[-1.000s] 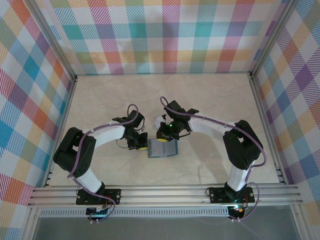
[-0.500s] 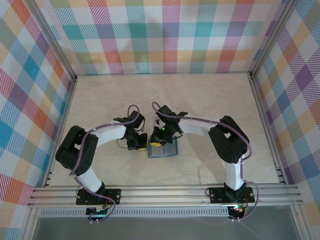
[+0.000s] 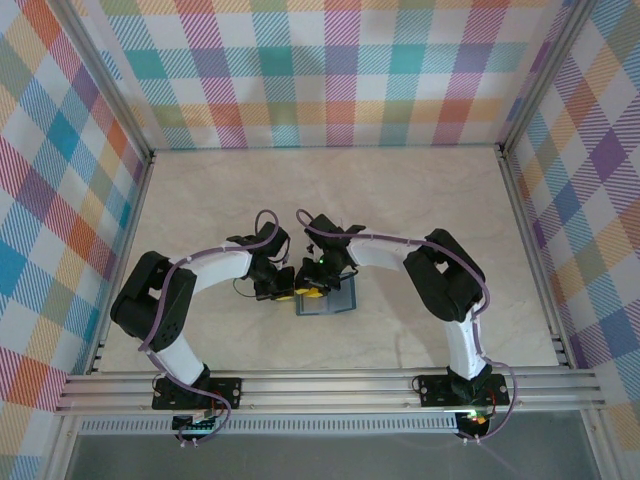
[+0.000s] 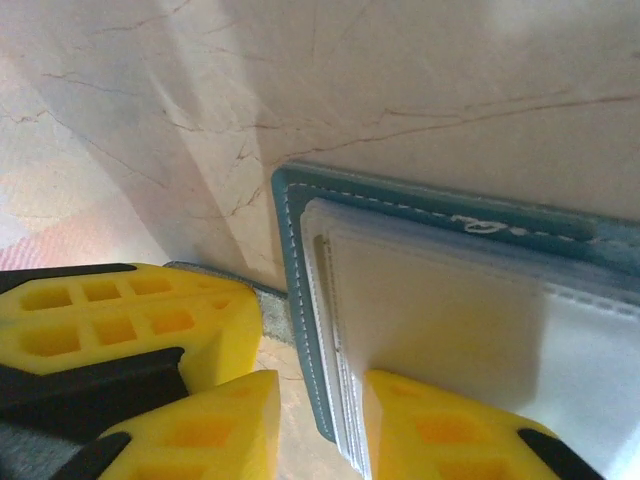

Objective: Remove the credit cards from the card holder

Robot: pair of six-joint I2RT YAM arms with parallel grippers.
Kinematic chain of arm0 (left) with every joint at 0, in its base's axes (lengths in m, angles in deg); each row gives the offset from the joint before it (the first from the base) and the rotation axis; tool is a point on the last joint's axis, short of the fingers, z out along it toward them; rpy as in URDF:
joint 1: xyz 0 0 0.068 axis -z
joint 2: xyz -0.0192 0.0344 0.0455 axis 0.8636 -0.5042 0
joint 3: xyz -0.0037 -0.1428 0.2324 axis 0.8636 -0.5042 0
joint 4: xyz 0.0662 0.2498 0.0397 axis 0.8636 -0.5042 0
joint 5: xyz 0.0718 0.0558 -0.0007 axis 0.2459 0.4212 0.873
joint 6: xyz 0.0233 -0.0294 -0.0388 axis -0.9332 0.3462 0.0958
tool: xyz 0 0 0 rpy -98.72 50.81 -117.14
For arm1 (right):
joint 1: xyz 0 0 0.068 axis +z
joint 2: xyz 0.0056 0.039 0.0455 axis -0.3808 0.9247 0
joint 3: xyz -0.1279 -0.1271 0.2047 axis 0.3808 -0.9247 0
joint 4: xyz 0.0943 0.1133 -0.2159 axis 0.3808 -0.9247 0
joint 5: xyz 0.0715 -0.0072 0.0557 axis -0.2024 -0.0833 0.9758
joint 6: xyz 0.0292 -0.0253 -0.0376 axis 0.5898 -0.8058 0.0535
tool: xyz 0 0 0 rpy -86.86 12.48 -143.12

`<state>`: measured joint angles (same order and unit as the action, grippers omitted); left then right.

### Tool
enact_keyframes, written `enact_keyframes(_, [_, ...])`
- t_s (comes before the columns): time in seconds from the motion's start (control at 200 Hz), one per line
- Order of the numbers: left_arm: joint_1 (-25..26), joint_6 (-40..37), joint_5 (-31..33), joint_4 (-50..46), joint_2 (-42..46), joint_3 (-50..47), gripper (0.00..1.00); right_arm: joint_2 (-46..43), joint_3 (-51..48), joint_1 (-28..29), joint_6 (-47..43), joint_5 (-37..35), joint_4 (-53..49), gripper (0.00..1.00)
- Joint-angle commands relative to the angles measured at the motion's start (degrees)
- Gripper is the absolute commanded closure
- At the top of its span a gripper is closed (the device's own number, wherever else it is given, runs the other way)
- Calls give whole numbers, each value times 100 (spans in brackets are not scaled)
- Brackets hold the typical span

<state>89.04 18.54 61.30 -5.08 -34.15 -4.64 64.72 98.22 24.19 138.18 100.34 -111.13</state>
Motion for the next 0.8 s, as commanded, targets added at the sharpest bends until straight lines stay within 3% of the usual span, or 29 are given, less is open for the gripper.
enact_keyframes(0.0, [-67, -58, 30, -43, 3, -127, 100, 89, 145, 54, -155, -239, -422, 68])
enact_keyframes(0.795, [-67, -50, 16, -129, 130, -89, 100, 207, 1256, 386, -774, -2156, -2671, 50])
